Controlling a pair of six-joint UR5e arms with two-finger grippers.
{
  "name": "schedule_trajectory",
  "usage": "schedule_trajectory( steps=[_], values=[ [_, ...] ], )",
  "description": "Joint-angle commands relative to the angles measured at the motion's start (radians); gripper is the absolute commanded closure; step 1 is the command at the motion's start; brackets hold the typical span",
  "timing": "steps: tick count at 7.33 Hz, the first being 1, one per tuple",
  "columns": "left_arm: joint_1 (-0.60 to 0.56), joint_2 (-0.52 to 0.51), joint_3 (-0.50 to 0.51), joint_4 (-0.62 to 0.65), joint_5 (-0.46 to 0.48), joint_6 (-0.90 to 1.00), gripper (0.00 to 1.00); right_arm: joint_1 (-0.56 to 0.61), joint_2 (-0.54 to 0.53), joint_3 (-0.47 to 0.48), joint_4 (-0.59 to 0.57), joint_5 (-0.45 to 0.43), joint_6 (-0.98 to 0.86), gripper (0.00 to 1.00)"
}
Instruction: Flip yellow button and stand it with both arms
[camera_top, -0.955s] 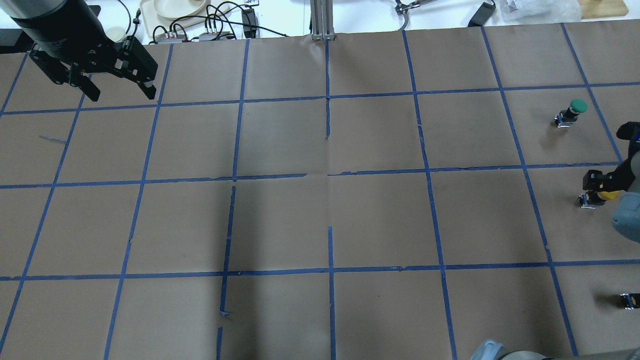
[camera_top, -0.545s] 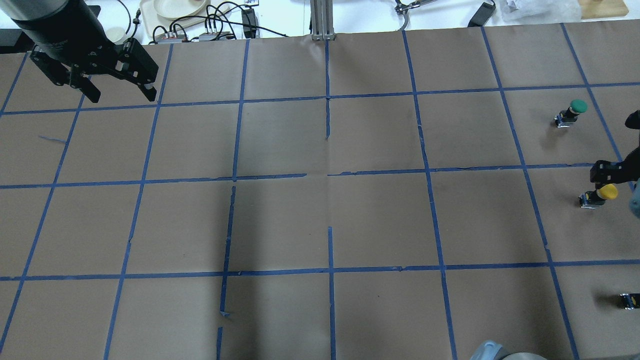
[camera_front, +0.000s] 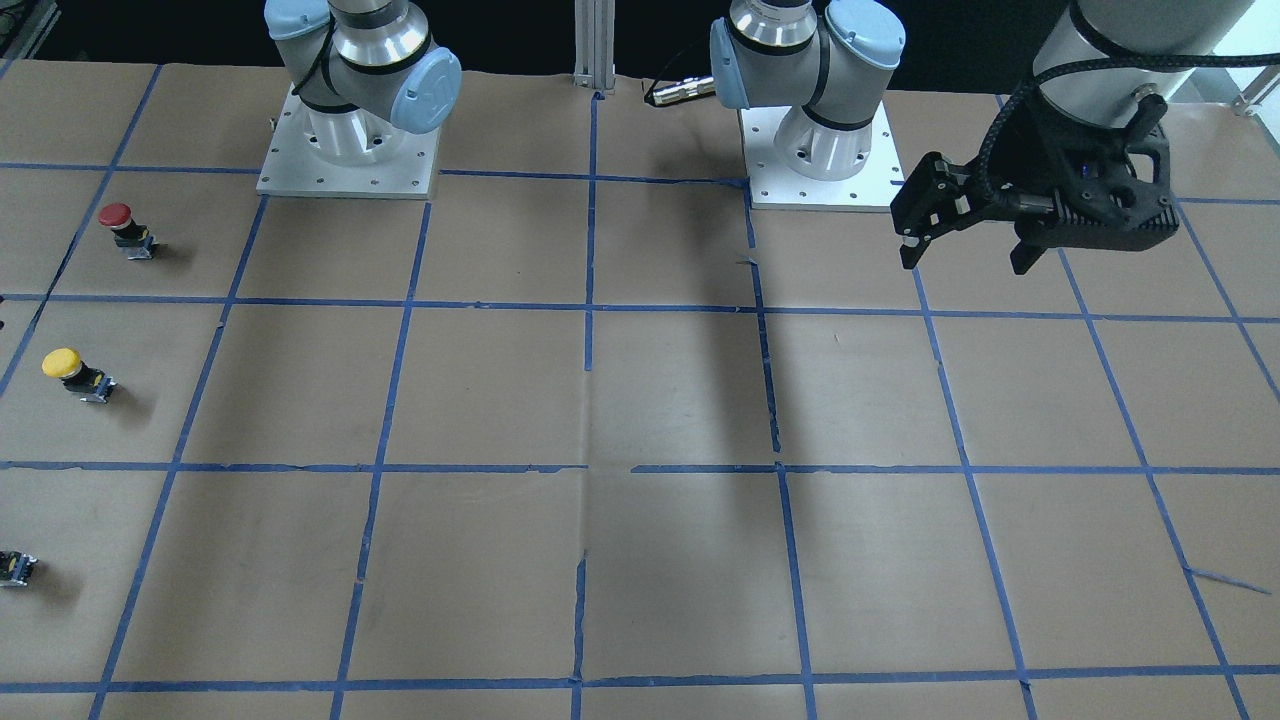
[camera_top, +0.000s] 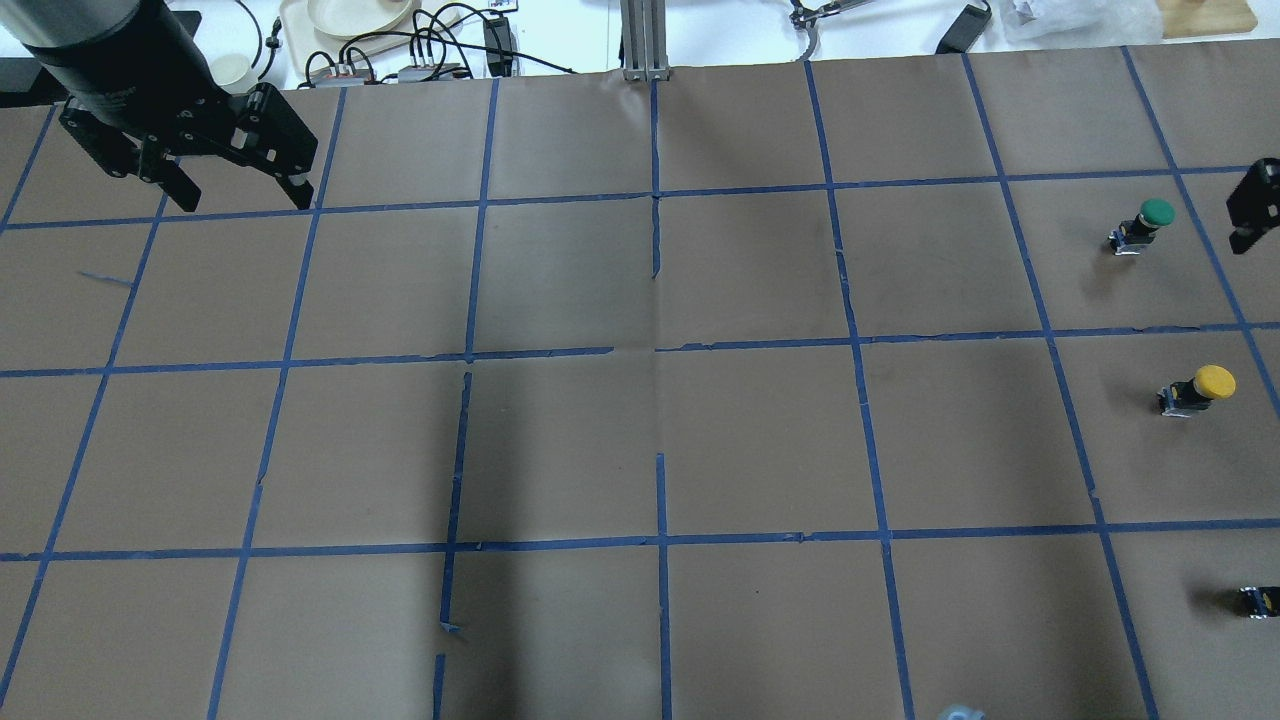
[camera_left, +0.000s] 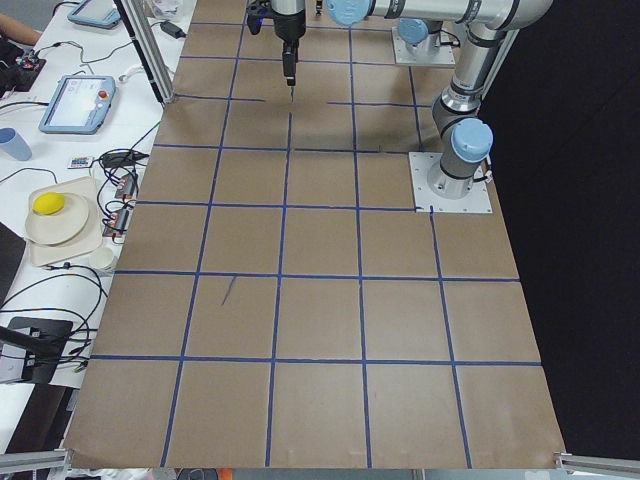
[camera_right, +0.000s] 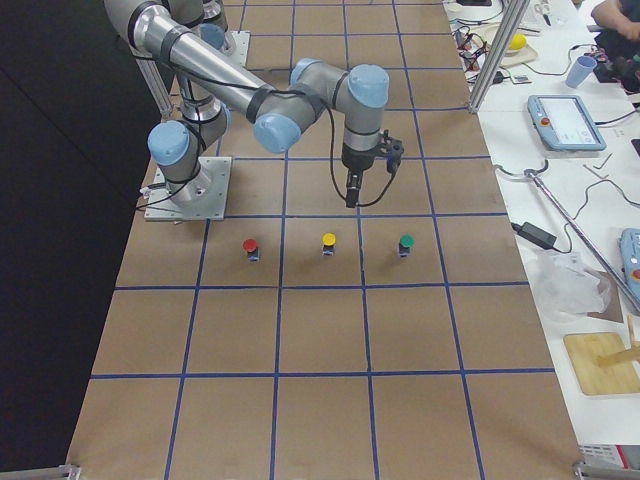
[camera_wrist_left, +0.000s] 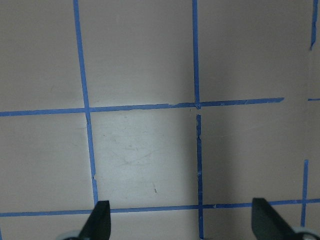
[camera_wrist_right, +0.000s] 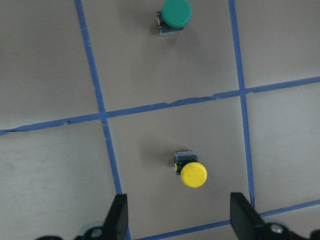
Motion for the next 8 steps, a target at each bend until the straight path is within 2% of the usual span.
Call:
schedule_trajectory(
  steps=[1,3,5,8],
  values=[
    [-0.003,0.005,0.0,-0.017,0.001,0.0,0.0,0.162,0.005,-0.171,0.166,0.012,0.022,0.0],
    [-0.003,-0.001,0.007,-0.016,0.023,0.0,0.0,0.305,0.005,-0.221,0.181,0.014,0.076,0.0],
    [-0.003,-0.009,0.017,-0.013,0.053,0.0,0.0,0.472,0.007,-0.225,0.185,0.015,0.326,0.0],
    [-0.003,-0.002,0.017,-0.013,0.055,0.0,0.0,0.582,0.005,-0.181,0.205,0.131,0.54,0.0]
  ],
)
